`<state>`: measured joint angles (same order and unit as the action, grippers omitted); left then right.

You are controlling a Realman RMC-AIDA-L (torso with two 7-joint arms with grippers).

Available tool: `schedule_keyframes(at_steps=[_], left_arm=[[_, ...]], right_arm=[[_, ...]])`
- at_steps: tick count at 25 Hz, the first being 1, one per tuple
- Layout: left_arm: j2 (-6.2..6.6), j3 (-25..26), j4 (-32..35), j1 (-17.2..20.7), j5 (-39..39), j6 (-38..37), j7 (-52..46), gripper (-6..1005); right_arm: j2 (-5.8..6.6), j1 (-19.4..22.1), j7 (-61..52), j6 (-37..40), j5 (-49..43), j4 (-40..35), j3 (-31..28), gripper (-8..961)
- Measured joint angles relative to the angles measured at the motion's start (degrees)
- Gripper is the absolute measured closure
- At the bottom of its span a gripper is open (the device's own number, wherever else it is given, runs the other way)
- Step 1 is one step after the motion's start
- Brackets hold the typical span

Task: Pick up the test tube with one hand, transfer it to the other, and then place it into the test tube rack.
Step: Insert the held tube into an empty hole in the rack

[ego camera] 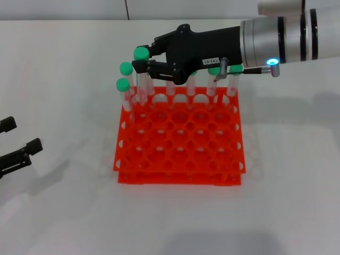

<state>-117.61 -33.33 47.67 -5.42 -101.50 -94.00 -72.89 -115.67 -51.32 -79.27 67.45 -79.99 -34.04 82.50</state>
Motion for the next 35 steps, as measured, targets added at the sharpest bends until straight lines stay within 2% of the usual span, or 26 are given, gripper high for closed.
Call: schedule_keyframes(at_steps=[16, 35], left_arm=[[0.02, 0.0, -0.4, -1.2, -1.0, 0.8, -0.1, 105], [0.02, 0.0, -0.5, -3.2, -1.4, 1.7, -0.1, 106]], right_arm=[[0.39, -4.6, -4.9, -3.0, -7.5, -0.1, 0.5, 654], [0.14, -4.8, -7.2, -4.0, -7.5, 0.7, 0.6, 645]])
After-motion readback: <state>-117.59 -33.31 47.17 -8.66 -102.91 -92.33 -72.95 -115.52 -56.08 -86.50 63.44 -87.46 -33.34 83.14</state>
